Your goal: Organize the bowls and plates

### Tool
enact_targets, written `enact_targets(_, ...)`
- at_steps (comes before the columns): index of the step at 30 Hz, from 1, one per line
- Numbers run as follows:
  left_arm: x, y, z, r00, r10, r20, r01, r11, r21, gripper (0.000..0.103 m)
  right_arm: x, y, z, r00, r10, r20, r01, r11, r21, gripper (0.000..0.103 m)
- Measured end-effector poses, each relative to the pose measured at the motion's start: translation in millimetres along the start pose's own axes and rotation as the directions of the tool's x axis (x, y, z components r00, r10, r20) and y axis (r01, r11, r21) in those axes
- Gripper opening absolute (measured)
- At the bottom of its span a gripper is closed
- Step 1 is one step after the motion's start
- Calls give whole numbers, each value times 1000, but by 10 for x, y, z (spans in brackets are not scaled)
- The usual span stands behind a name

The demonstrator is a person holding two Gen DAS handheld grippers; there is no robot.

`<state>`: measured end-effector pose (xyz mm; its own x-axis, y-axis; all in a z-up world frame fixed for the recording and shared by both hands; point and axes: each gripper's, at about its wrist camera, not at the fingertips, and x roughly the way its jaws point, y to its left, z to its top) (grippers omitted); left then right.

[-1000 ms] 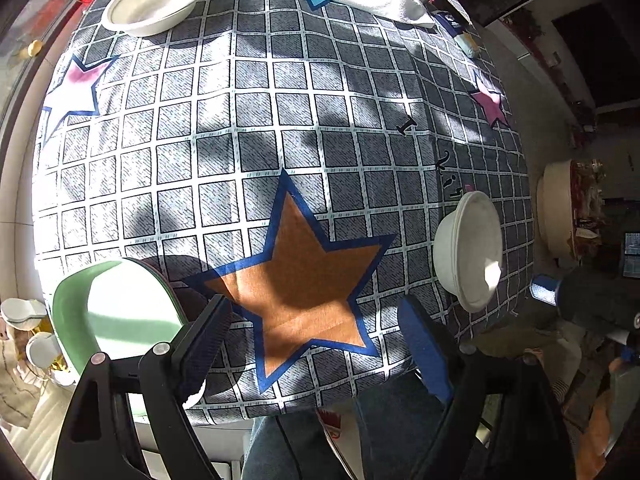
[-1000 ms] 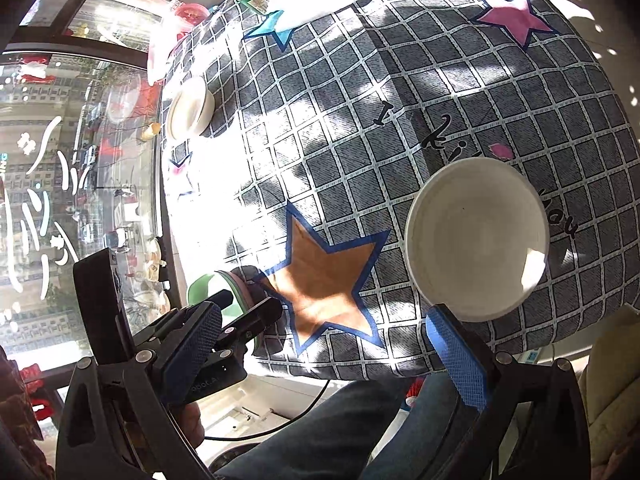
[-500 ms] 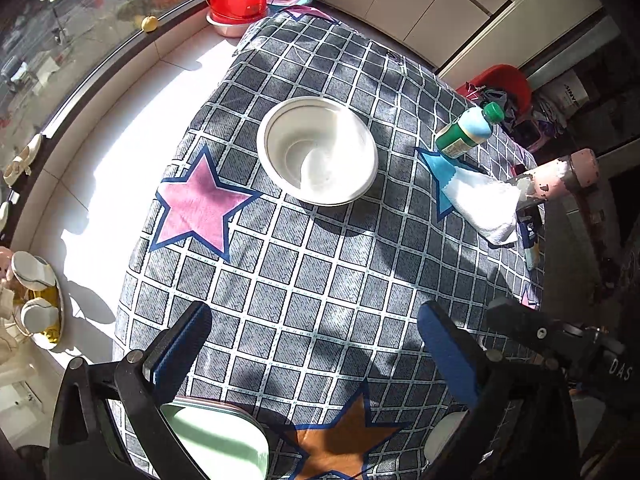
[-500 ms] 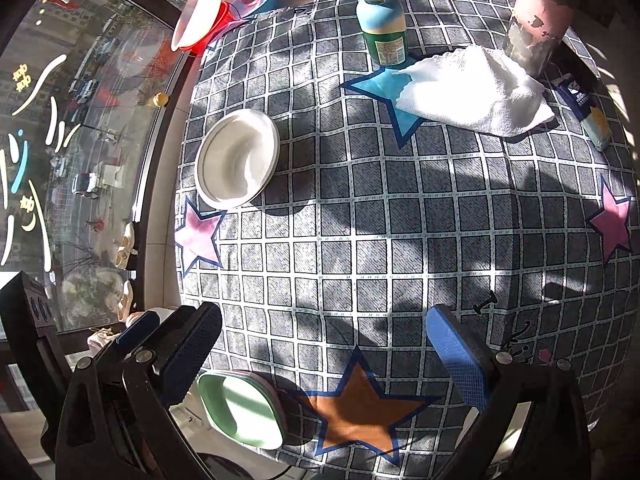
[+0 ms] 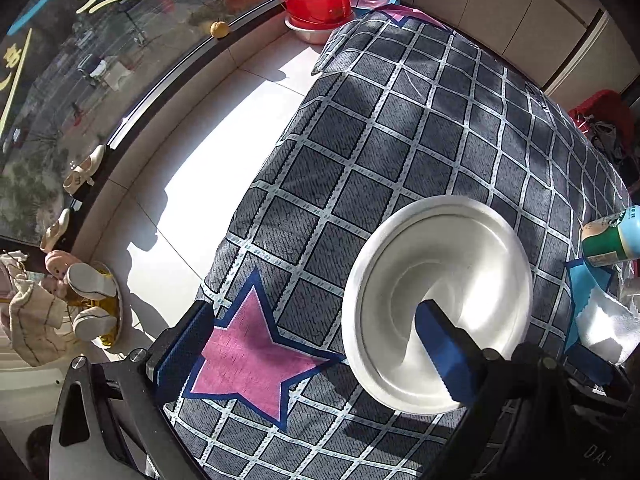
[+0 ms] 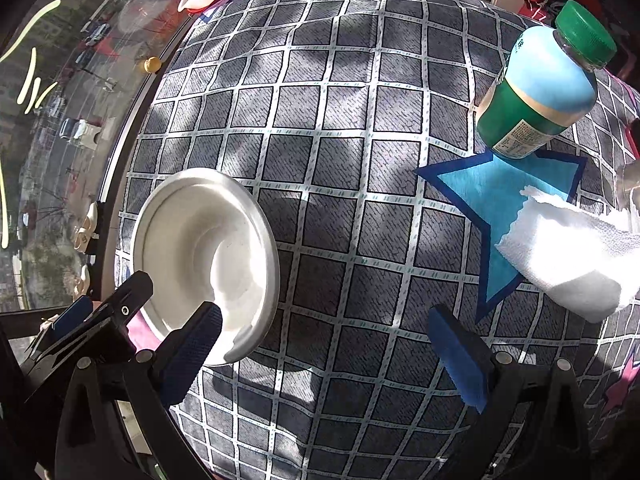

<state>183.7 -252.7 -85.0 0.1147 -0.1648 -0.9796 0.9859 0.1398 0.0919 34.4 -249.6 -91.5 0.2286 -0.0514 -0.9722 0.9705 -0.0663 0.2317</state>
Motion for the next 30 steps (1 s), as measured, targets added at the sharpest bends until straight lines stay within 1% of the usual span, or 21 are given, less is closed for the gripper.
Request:
enact_targets(1, 91, -19, 33, 1000, 10, -14, -10, 1000, 7, 95, 34, 22, 8, 1000, -3, -2, 3, 1000, -14, 101)
enact_targets(2, 165, -31, 50, 999, 9, -31, -9, 1000, 10, 86, 65, 44, 12, 1000, -1, -8, 1, 1000, -25, 90)
enact_targets(3, 231, -40, 63, 999, 5, -48, -4, 1000, 13, 74, 98, 65, 15, 1000, -2, -18, 1, 999, -32, 82)
enact_targets(4, 290, -50, 69, 998, 1, -66, 0, 1000, 15, 68, 130, 80, 15, 999, -2, -32, 1, 999, -34, 66)
enact_targets(5, 347, -64, 66, 996, -11, -84, 13, 1000, 17, 63, 159, 92, 14, 999, 11, -44, -12, 999, -32, 57)
enact_targets(6, 376, -79, 64, 996, -23, -89, 25, 1000, 18, 63, 179, 98, 11, 998, 28, -53, -30, 999, -26, 54)
enact_targets(7, 382, -100, 61, 996, -26, -81, 28, 999, 23, 62, 185, 102, 5, 997, 46, -59, -48, 999, -17, 46)
enact_targets(8, 383, -127, 54, 997, -28, -73, 31, 999, 36, 60, 189, 102, -3, 996, 65, -66, -66, 998, -10, 35)
enact_targets(9, 382, -160, 51, 997, -38, -69, 42, 998, 52, 56, 207, 118, -4, 994, 78, -79, -79, 997, -9, 32)
enact_targets(10, 388, -202, 50, 997, -42, -71, 47, 996, 72, 54, 228, 117, -11, 992, 95, -86, -96, 995, -5, 23)
enact_targets(11, 399, -236, 60, 996, -45, -71, 51, 995, 87, 51, 233, 102, -21, 990, 110, -88, -110, 994, 9, 18)
enact_targets(13, 404, -250, 57, 995, -55, -79, 62, 993, 97, 47, 233, 38, -37, 985, 143, -94, -140, 989, 40, 18)
enact_targets(14, 403, -251, 44, 994, -67, -84, 75, 992, 99, 42, 229, 1, -58, 983, 154, -99, -150, 988, 47, 18)
enact_targets(16, 397, -276, -12, 993, -68, -97, 79, 990, 116, 41, 197, -58, -129, 983, 148, -106, -145, 989, 43, 18)
enact_targets(19, 337, -353, -199, 990, -80, -113, 97, 983, 153, 41, 110, -174, -333, 986, 130, -109, -125, 991, 45, 18)
enact_targets(24, 251, -531, -692, 987, -76, -140, 108, 967, 233, 41, 10, -487, -860, 982, 129, -136, -115, 988, 106, 18)
enact_targets(30, 139, -634, -1394, 982, -88, -165, 136, 941, 310, 40, -100, -793, -1609, 979, 122, -161, -97, 983, 158, 18)
